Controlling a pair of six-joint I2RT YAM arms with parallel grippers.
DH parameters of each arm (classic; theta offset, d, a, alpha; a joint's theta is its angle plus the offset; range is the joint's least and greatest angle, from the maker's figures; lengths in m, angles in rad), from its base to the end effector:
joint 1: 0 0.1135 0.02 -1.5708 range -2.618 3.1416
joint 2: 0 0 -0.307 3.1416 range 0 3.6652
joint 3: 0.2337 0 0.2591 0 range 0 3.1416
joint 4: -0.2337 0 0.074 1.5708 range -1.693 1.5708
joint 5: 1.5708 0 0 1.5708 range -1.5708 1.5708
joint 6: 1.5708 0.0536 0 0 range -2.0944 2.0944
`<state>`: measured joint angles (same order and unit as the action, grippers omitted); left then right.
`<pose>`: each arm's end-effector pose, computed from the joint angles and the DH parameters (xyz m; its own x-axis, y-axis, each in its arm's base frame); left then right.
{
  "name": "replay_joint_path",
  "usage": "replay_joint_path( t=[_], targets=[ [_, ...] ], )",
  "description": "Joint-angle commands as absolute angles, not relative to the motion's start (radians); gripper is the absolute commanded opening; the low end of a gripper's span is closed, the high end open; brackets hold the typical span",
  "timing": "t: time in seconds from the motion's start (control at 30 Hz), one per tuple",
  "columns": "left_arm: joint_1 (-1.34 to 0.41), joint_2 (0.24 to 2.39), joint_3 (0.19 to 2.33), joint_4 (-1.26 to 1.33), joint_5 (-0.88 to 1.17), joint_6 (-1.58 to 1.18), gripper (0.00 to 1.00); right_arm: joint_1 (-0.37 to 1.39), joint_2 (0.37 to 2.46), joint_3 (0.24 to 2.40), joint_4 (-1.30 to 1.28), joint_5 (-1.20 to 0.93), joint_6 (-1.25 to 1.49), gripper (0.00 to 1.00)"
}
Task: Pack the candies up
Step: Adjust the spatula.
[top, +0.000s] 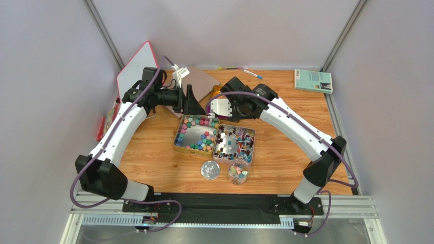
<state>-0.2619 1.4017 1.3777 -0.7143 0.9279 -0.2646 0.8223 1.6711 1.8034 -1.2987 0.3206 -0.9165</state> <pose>0.2789 -0.1192 0.3986 -0.8176 0.0568 -0.5730 0.5317 0.4565 -0.7133 0.2450 0.2390 0.3969 0.1040 -0.9945 -0.0096 -0.8683 -0.0861 -0.4885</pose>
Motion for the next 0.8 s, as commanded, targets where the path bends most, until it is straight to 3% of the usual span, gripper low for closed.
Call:
replay_joint_path(
  t=[0.0, 0.53, 0.77],
  targets=[
    [-0.271, 1.425, 1.423, -0.690, 0.917, -0.270, 0.83, 0.847, 1.701, 1.874, -1.272, 0.308, -0.896, 0.00],
    [-0.278, 1.433, 1.419, -0.719, 0.865, -0.256, 0.82, 0.882, 1.740, 1.896, -1.252, 0.336, -0.862, 0.00],
    [-0.278, 1.459, 1.413, -0.739, 0.795, -0.229, 0.81, 0.882, 1.629, 1.985, -1.235, 0.192, -0.865, 0.00]
  ],
)
